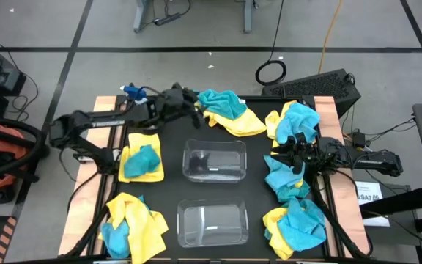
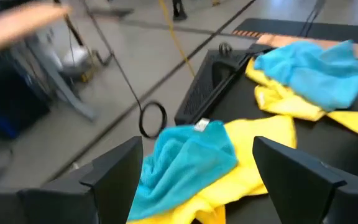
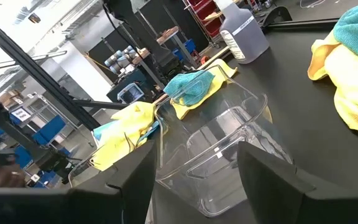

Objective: Sort microfiber towel by color & place in baskets
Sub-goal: Put the blue microfiber cloth into the bottom transparent bin

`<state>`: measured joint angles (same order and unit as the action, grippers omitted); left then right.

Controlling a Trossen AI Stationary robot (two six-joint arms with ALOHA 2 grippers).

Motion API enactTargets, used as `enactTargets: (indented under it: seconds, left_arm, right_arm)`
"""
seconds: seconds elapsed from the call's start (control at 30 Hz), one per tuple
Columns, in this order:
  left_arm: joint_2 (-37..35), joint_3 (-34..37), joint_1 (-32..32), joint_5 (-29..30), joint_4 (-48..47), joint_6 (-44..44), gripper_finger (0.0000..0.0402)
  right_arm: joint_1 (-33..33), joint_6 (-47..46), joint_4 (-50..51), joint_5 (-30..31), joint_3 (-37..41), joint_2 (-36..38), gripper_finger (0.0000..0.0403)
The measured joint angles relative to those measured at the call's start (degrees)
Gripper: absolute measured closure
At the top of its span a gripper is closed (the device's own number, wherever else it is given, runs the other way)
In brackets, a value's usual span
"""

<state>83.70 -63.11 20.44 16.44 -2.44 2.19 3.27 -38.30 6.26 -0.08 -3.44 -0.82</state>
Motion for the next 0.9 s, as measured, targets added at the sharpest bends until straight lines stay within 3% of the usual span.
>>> enactTargets:
  seconds: [0.27,0.43,0.67,0.9]
  left_arm:
    - [10.61,-3.62,5.66,-8.49,0.51,-4.87,0.0091]
    - [17.80,-12.73,5.87,-8.83,-5.71,-4.77,0.0091]
    - [28.01,-27.72,5.87,-8.89,-21.38,-4.39,0.0091]
    - [35.41,-36.52,6.56,-7.74,-26.69,-4.91,0.0091]
  right_arm:
    - [0.01,0.00,0.00,0.00,0.00,0.00,0.0188]
    - [0.01,0.00,0.01,0.00,0.01,0.01,0.0188]
    - [0.00,0.00,0.00,0.00,0.02,0.00,0.0188]
    - [0.00,0.00,0.00,0.00,0.00,0.00,0.0188]
